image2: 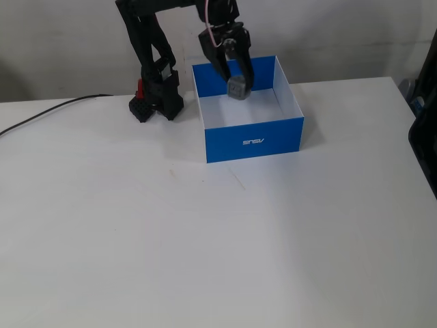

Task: Grasp the gray block and put it in the box.

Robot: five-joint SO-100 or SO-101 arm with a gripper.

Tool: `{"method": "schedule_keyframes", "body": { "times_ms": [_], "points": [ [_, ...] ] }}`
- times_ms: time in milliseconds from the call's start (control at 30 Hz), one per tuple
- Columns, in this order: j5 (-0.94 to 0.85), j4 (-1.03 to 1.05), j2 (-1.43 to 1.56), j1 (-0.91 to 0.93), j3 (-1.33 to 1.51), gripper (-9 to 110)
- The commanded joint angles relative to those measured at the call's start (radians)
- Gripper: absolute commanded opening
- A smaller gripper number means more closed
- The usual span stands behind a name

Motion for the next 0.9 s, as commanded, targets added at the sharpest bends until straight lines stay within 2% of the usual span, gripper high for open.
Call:
{"method": "schedule_keyframes", "body": {
  "times_ms": [0, 500, 800, 867],
  "points": [
    [-0.023, 0.038, 0.063, 0.081, -0.064, 0],
    [-0.077, 0.091, 0.071, 0.316, 0.104, 0],
    [-0.077, 0.083, 0.055, 0.322, 0.163, 0],
    [-0.077, 0.078, 0.054, 0.318, 0.163, 8]
  ]
}}
